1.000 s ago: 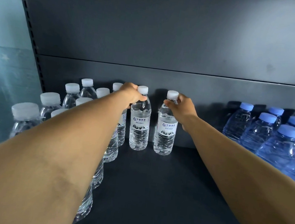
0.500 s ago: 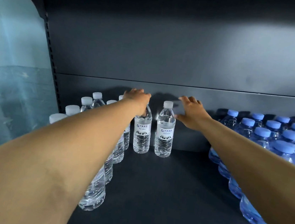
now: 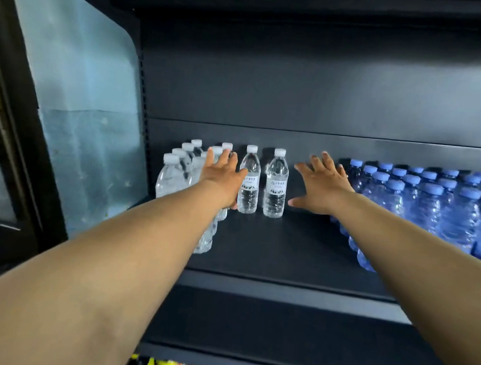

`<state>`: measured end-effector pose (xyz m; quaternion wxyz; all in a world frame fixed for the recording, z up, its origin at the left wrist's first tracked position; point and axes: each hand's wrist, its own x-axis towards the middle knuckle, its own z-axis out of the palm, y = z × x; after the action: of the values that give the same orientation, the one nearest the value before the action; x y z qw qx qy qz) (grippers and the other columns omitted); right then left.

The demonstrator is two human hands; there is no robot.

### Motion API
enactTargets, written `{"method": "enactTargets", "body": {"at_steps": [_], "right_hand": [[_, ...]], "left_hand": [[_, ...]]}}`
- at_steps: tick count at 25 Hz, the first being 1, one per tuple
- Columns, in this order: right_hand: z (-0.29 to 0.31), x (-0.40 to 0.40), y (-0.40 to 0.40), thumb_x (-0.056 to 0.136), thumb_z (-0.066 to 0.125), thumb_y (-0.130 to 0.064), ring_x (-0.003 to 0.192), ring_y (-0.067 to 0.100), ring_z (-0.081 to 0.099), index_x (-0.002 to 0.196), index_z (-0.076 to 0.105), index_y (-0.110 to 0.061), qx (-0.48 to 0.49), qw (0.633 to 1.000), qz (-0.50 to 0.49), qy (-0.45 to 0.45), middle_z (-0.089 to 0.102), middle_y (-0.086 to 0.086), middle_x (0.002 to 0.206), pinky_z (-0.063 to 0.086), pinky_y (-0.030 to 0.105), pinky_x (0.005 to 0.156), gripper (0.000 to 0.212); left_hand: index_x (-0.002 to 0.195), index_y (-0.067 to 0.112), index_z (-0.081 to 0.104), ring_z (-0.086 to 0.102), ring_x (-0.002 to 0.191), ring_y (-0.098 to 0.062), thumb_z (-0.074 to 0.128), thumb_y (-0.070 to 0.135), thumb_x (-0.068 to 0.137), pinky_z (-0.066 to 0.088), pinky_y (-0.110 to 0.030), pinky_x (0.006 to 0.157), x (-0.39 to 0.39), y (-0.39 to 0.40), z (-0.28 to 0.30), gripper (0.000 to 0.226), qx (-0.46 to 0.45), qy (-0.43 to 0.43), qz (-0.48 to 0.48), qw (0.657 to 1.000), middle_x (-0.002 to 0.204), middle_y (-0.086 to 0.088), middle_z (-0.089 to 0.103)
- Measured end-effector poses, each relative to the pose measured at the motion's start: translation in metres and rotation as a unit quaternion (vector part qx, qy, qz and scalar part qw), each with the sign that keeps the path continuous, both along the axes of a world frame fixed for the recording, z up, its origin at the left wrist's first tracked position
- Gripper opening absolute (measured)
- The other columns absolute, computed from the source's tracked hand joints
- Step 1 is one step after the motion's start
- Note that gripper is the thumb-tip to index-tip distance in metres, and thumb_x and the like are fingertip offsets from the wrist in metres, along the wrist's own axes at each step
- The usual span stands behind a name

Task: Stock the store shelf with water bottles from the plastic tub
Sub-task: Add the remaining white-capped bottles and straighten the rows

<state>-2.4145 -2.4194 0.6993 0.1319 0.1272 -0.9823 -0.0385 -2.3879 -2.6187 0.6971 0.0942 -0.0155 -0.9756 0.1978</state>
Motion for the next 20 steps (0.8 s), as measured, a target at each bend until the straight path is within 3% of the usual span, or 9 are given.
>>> {"method": "enactTargets", "body": {"at_steps": [6,9,13,20], "right_hand": [[-0.065,0.147,-0.005,0.088,0.057,-0.05,0.148,0.027,-0.005,0.15,0.014,-0.021,-0.054,0.998,0.04,0.007,0.004,0.007,0.159,0.011,0.047,0.118,0.081],[-0.12,0.209,-0.016,0.089,0.056,-0.046,0.148,0.025,-0.001,0.15,0.016,-0.023,-0.105,0.992,0.065,-0.034,0.008,0.005,0.159,0.015,0.045,0.117,0.077],[-0.205,0.261,-0.034,0.088,0.059,-0.04,0.146,0.023,0.008,0.147,0.026,-0.024,-0.239,0.96,0.076,-0.124,0.02,0.003,0.156,0.021,0.044,0.115,0.069],[-0.387,0.328,-0.057,0.086,0.061,-0.034,0.141,0.026,0.018,0.146,0.029,-0.022,-0.284,0.929,0.053,-0.229,0.025,0.004,0.154,0.024,0.04,0.114,0.069]], "left_hand": [[0.151,0.023,0.008,-0.009,0.147,-0.029,0.062,0.046,0.085,0.001,-0.051,0.117,0.131,-0.003,-0.061,0.088,0.038,-0.028,0.017,0.999,0.159,-0.012,-0.004],[0.151,0.023,0.008,-0.007,0.147,-0.029,0.061,0.048,0.085,0.004,-0.049,0.117,0.188,-0.01,-0.112,0.088,0.075,-0.052,0.025,0.996,0.159,-0.014,-0.003],[0.151,0.022,0.008,-0.003,0.147,-0.029,0.056,0.05,0.087,0.009,-0.047,0.118,0.247,-0.027,-0.194,0.085,0.115,-0.085,0.029,0.989,0.158,-0.014,0.0],[0.149,0.022,0.016,0.006,0.146,-0.03,0.058,0.051,0.085,0.015,-0.045,0.116,0.323,-0.041,-0.37,0.082,0.16,-0.16,0.069,0.972,0.156,-0.014,0.01]]}}
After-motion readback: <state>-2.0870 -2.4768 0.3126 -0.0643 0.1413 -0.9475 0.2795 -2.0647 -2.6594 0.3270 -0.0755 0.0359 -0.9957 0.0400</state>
